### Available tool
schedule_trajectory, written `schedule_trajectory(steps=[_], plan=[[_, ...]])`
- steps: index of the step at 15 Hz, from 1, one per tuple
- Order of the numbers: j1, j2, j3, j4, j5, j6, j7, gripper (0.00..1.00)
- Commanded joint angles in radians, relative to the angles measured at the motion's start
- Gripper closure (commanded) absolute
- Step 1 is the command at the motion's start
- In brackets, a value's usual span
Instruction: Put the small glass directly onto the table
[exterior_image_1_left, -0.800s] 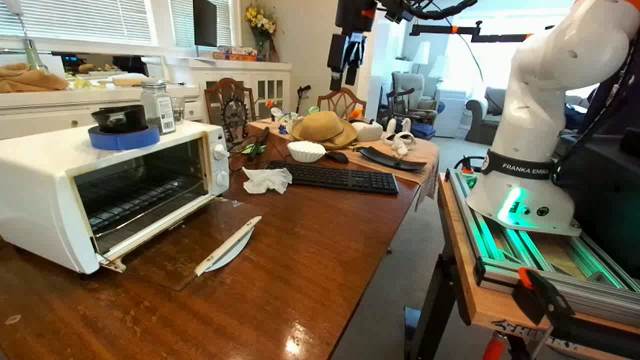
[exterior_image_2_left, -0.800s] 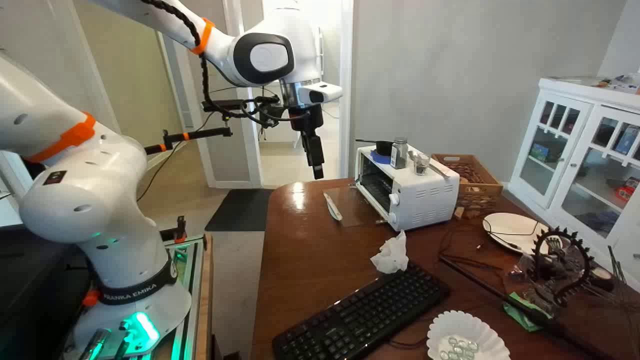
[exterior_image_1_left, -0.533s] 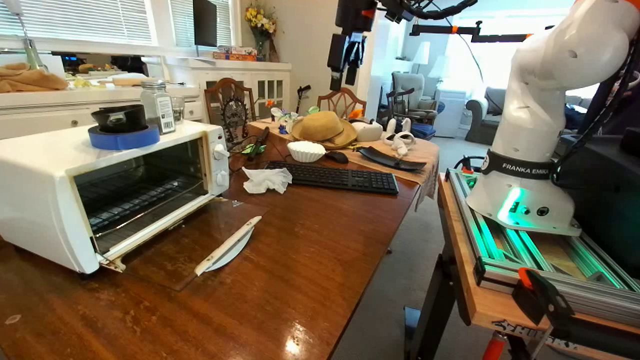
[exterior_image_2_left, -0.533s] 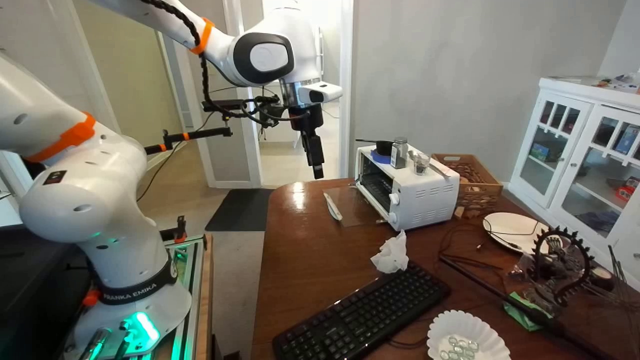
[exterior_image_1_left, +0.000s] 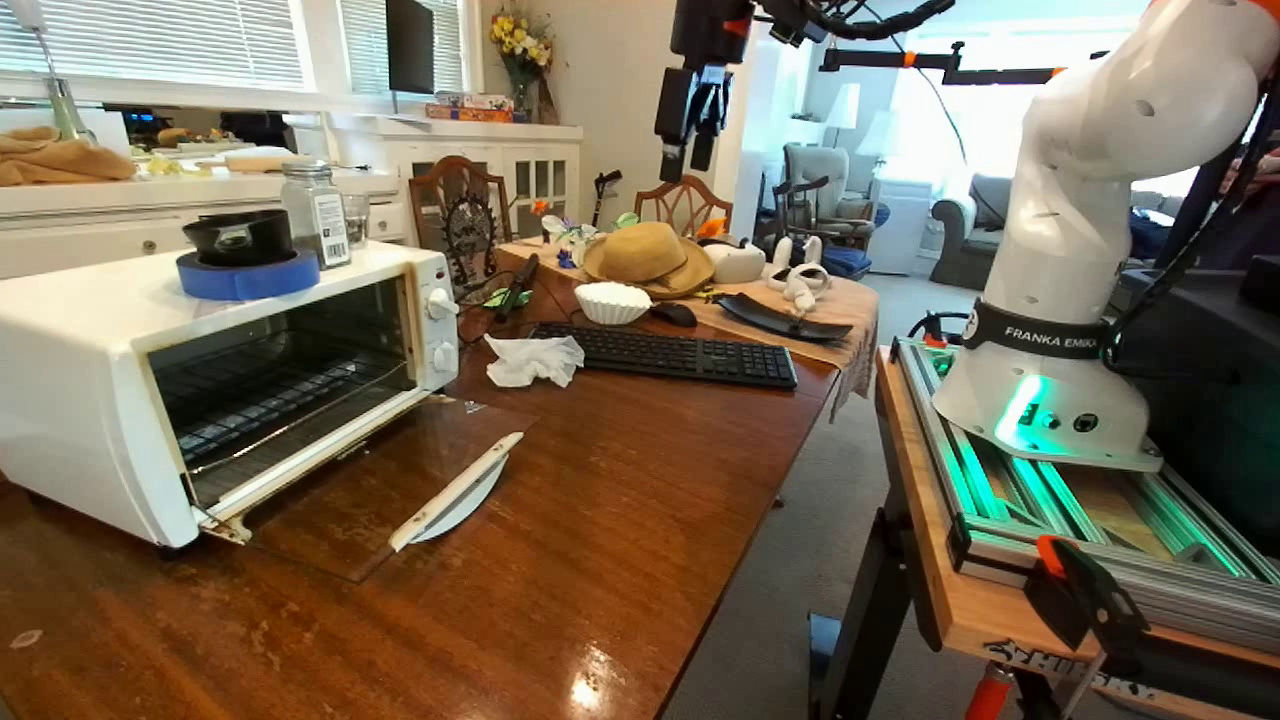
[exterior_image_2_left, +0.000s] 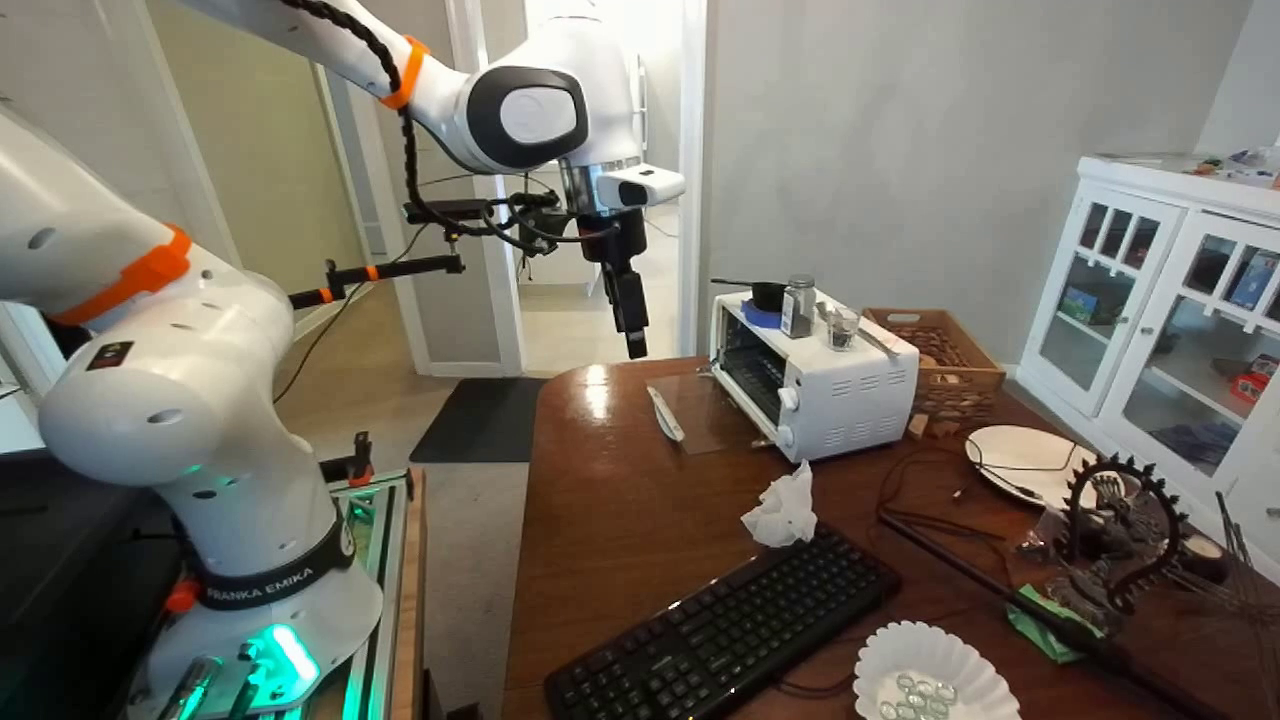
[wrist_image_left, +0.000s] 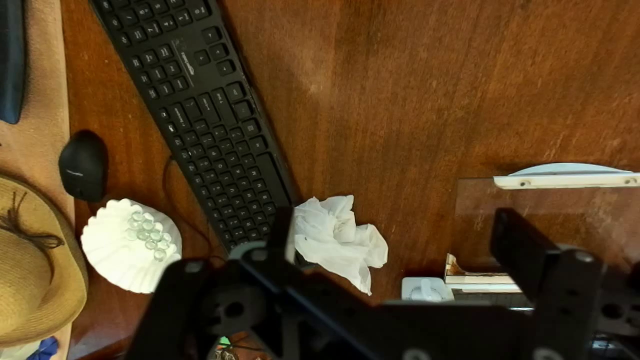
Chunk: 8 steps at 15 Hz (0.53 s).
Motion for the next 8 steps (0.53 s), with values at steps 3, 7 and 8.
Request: schedule_trajectory(steps=[3,7,8], plan=[[0.016,0.001,-0.016,0.001,-0.01,-0.003,0.007,0.0],[0.016,0.001,-0.016,0.001,-0.01,-0.003,0.007,0.0],[0.012,0.006,-0.019,0.007,-0.006,-0.002,0.015,0.0]])
